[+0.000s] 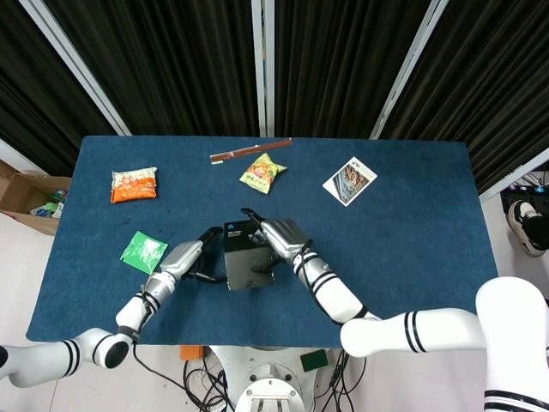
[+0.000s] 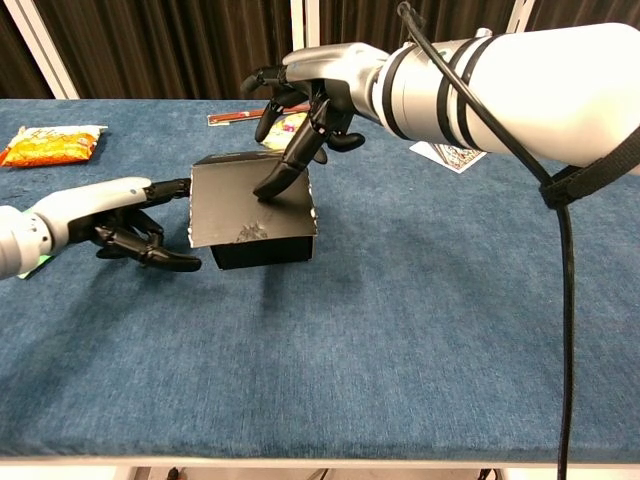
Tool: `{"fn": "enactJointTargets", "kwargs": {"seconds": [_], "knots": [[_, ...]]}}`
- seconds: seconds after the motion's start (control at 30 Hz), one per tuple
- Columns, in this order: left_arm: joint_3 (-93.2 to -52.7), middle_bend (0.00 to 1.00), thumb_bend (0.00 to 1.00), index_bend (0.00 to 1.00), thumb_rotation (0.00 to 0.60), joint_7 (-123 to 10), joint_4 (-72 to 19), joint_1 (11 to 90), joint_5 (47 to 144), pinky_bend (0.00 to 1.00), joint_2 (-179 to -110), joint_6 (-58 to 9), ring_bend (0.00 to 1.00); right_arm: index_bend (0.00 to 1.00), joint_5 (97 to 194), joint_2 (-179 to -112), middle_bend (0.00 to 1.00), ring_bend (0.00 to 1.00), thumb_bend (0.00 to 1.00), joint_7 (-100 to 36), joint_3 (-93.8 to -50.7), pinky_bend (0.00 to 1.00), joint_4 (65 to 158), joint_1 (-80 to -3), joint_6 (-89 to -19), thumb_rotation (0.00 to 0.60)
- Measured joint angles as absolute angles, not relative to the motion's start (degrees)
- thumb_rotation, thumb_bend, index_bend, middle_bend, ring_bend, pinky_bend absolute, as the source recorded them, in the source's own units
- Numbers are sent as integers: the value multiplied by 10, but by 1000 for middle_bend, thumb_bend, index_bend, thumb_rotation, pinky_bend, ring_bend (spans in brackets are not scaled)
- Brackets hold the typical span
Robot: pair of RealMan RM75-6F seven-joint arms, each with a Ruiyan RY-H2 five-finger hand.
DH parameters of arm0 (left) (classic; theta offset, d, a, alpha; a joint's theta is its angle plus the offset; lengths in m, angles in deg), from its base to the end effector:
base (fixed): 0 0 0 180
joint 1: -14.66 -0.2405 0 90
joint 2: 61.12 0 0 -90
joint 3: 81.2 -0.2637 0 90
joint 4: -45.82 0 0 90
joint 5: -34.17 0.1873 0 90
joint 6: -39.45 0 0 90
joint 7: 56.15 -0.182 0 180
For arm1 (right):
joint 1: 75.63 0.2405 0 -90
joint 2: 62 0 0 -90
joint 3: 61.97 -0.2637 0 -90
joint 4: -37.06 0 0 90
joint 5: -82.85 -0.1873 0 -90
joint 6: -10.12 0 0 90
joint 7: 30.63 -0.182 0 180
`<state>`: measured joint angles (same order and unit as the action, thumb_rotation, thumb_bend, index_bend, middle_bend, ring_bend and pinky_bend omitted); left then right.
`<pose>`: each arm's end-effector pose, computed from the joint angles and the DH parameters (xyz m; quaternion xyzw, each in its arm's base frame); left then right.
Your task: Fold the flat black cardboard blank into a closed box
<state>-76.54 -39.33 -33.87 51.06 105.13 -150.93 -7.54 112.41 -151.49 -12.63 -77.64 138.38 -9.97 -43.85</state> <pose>-0.2035 0.3359 -0.0457 -0.6472 -0.6047 -0.3736 0.2755 0.0033 -0.3680 -0.0390 0.7052 -0.5389 0.3905 0.2446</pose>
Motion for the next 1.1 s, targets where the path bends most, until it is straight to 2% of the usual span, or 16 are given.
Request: {"fn": "enactJointTargets", "kwargs": {"seconds": [0.3, 0.5, 0.87, 1.1], "knots": [[-777, 0, 0, 28, 401, -489, -385, 499, 1034, 872, -1464, -93, 632, 21, 1139, -1530, 249, 728, 0, -115, -770, 1000, 1378, -103, -448, 600], [-777, 0, 0, 70, 401, -498, -399, 479, 1047, 859, -1450, -142, 632, 34, 1155, -1535, 251, 728, 0, -117, -767, 1000, 1371, -111, -450, 600], [-760, 0, 0, 70, 404, -555, -404, 436, 1087, 857, -1420, -267, 633, 171, 1267, -1576, 323, 752, 0, -113, -745, 1000, 1331, -132, -493, 600], [-742, 0, 0, 70, 407, -540, -406, 426, 1090, 857, -1404, -282, 632, 274, 1376, -1635, 374, 768, 0, -105, -714, 1000, 1246, -151, -535, 600]]}}
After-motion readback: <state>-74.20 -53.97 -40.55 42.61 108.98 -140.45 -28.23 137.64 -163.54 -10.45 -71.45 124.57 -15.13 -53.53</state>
